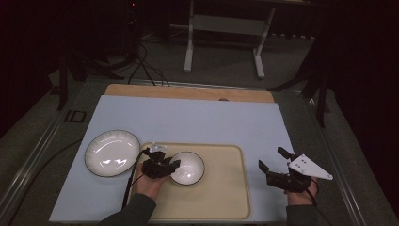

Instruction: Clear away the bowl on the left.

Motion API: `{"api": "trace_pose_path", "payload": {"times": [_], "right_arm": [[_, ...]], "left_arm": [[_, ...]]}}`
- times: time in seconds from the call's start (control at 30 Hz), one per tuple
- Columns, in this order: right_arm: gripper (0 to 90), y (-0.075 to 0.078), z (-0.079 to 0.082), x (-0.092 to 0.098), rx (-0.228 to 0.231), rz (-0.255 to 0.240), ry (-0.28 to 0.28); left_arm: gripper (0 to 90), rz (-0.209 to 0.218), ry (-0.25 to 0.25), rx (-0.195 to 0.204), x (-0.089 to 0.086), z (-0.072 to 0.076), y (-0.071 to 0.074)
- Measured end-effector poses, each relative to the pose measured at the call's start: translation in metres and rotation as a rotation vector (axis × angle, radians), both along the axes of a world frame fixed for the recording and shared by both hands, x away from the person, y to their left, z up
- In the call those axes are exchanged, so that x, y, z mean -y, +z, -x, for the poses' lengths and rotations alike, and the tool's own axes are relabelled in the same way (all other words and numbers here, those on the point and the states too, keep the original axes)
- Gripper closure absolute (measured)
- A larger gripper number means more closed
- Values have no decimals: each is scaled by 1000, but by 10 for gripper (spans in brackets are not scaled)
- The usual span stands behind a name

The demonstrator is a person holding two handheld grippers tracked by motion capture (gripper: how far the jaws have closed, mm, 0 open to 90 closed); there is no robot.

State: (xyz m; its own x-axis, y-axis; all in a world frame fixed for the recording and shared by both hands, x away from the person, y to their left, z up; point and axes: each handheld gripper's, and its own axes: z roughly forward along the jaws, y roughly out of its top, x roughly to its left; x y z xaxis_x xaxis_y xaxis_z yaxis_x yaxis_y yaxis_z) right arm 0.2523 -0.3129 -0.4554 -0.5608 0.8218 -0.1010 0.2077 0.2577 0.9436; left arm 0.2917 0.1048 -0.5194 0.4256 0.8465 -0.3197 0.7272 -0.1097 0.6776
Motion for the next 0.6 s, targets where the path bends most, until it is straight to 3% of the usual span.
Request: {"api": "trace_pose_path", "payload": {"times": [0.07,0.27,0.5,0.6], "right_arm": [[148,0,0,0,0,0,0],[148,0,0,0,0,0,1],[148,0,0,0,1,-1,0],[148,0,0,0,1,-1,-1]], "left_arm": [[596,-2,0,-1,0,0,0],[505,-71,-28,30,2,3,10],[417,-168,-62,124,4,10,25],[377,-168,-66,146,2,12,30]]}}
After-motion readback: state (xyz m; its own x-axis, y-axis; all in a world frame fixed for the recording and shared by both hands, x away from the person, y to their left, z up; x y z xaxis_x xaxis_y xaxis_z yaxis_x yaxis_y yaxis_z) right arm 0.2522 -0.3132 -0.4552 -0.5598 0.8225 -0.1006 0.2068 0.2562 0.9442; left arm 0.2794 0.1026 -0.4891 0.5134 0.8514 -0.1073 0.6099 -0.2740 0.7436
